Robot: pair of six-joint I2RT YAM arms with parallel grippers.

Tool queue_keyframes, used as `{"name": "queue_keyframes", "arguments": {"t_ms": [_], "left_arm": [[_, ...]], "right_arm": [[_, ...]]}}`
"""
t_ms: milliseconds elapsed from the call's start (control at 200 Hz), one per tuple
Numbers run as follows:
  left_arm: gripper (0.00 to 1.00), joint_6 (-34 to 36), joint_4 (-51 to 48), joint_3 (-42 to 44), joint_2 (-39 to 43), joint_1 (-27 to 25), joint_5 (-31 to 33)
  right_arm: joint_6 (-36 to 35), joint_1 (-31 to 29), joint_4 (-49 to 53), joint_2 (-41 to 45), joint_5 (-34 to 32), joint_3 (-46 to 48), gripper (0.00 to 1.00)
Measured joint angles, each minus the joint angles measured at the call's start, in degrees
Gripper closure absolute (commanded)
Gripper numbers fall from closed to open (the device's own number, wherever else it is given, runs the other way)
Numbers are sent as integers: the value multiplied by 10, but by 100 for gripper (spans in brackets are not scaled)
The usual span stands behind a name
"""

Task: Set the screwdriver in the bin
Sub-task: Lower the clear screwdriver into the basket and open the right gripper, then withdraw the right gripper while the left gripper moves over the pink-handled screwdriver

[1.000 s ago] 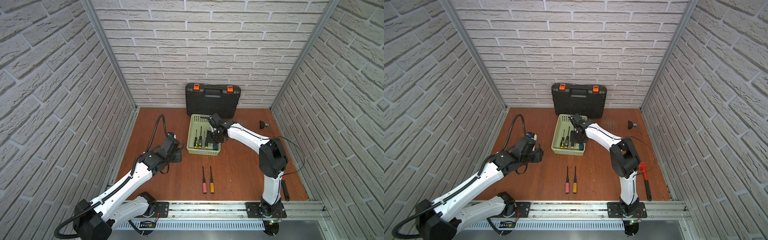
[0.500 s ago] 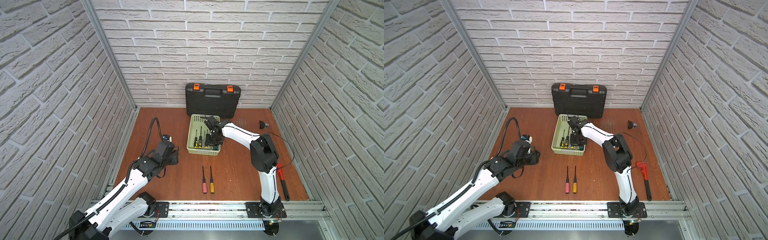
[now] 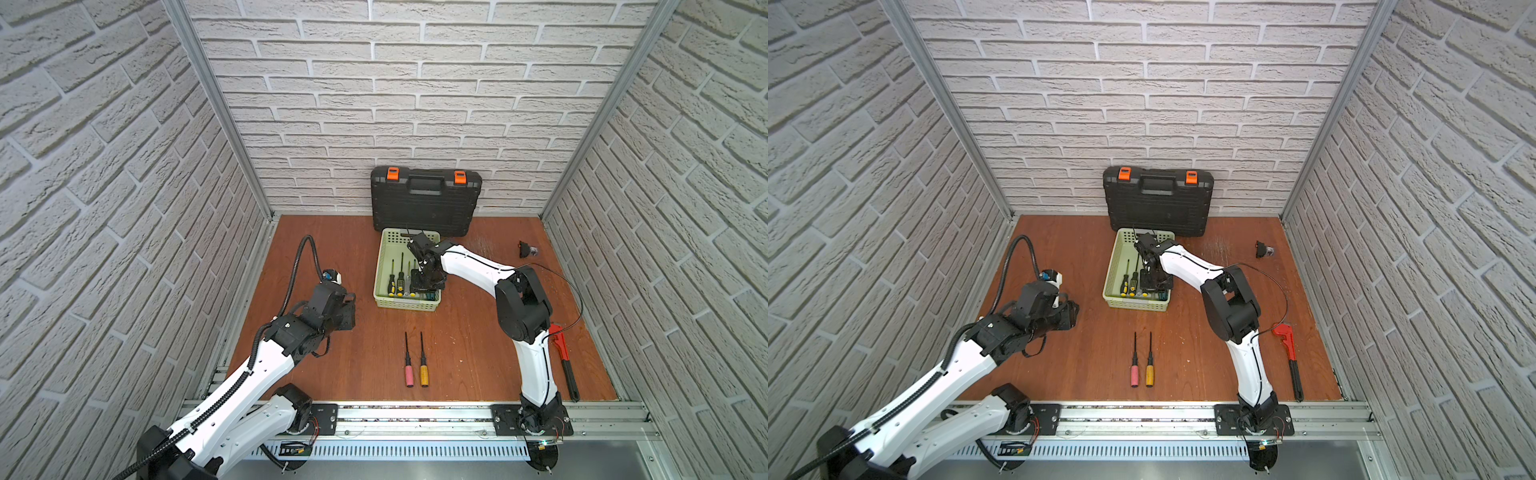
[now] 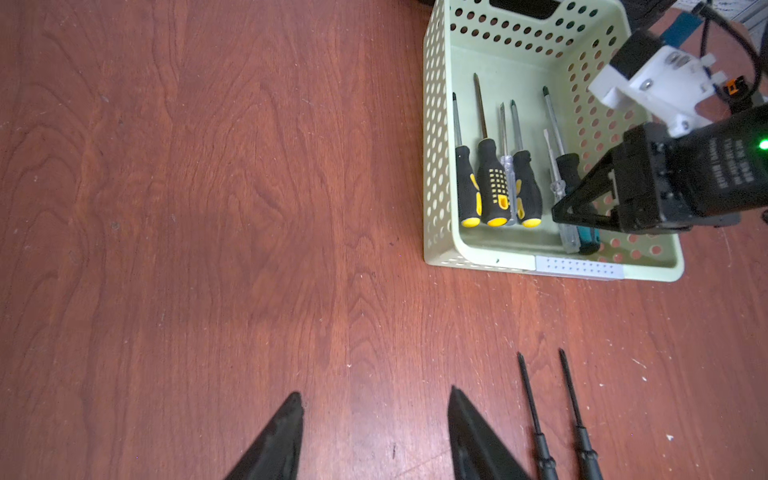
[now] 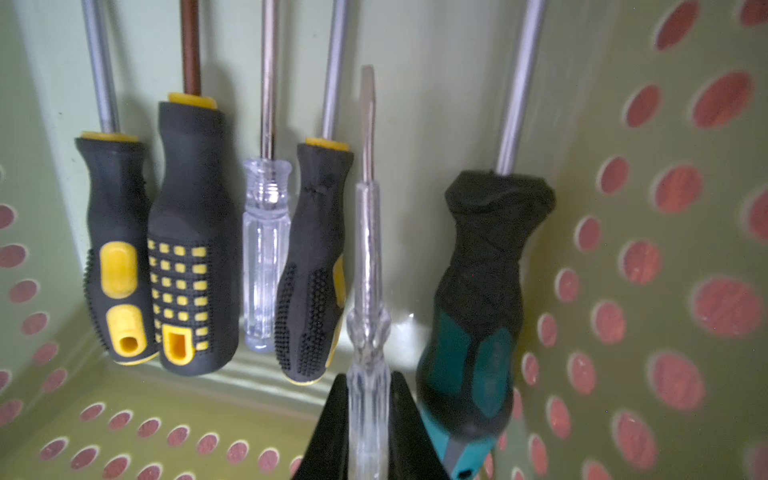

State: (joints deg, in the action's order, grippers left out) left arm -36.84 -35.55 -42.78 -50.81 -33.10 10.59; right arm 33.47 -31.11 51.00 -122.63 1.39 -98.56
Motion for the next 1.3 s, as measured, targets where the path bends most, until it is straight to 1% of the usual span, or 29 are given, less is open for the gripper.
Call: {"name": "queue_keyframes", "arguments": {"t_ms": [120, 170, 210, 410, 535, 635, 735, 860, 980, 1135, 1295], "left_arm": [[43, 0, -3, -2, -13, 0, -12], [43, 0, -6, -6, -19, 0, -19], [43, 0, -9, -12, -24, 0, -26], [44, -2, -20, -41, -54, -1, -70], [45, -7, -36, -51, -76, -21, -93], [46, -19, -53, -52, -101, -57, -113], [46, -43, -64, -55, -134, -112, -124], [45, -89, -64, -58, -180, -205, -124], [43, -137, -54, -61, -228, -275, -123], [43, -177, -45, -99, -299, -314, -118], [43, -201, -31, -155, -372, -337, -117]], "right_arm": [[-9, 0, 2, 0, 0, -11, 75], [-11, 0, 2, 0, 0, -11, 72], [-12, 0, 2, 0, 0, -11, 70], [-17, 0, -3, 12, 4, -11, 71], [-28, -2, -7, 48, 7, -10, 71], [-40, -9, -19, 107, 6, 3, 71], [-49, -23, -46, 187, 4, 36, 71], [-54, -42, -94, 286, 3, 119, 70], [-52, -50, -129, 351, 5, 212, 70], [-48, -49, -154, 396, -1, 309, 70], [-48, -49, -161, 434, -5, 362, 70]]}}
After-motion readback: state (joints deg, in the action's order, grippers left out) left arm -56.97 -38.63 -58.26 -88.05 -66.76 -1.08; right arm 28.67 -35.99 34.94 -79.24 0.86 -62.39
